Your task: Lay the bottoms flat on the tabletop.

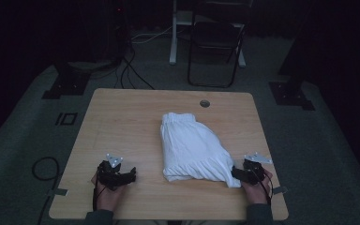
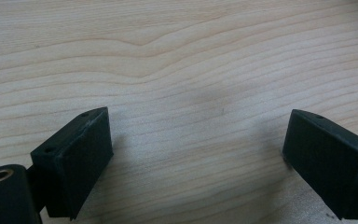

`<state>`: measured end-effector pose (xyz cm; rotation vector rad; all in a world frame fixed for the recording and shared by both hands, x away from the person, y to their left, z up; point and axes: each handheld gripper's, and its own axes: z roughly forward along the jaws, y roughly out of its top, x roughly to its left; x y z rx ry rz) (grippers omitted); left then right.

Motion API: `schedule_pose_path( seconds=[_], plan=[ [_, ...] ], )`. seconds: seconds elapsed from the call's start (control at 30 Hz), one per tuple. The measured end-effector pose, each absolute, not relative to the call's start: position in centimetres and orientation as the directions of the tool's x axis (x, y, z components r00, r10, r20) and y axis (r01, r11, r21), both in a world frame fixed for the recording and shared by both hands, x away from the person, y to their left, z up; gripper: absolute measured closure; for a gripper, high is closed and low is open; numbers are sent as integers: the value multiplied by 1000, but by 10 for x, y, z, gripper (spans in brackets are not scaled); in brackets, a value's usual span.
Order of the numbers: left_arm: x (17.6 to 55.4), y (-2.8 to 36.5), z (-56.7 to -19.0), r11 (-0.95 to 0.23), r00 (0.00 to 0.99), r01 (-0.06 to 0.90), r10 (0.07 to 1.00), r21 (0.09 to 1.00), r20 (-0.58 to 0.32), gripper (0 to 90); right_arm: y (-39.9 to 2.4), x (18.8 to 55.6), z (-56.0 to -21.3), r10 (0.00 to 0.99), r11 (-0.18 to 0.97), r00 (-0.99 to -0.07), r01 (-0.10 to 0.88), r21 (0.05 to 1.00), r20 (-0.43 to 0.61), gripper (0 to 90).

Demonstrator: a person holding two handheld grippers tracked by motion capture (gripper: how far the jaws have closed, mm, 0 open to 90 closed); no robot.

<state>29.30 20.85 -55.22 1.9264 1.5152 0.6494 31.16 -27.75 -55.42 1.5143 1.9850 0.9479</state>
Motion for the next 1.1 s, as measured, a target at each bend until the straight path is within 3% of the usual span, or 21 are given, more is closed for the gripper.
schedule_pose_path(
  seconds=[0.7,0.73,0.83,0.93,1.1],
  plan=[
    [291,208,-552,-176,237,676,971,715,15,94,-279,313,-554,954,163,-296,634,756,43,272],
    [290,209,-551,-173,233,672,972,720,16,144,-279,313,-554,954,163,-296,634,756,43,272],
    [289,208,-550,-167,226,671,974,722,15,185,-279,313,-554,954,163,-296,634,756,42,272],
    [288,208,-547,-162,233,678,972,717,0,306,-278,313,-554,954,163,-296,634,756,42,272],
    [285,203,-535,-186,280,649,960,738,-5,317,-278,313,-554,954,164,-297,633,756,42,272]
  ],
)
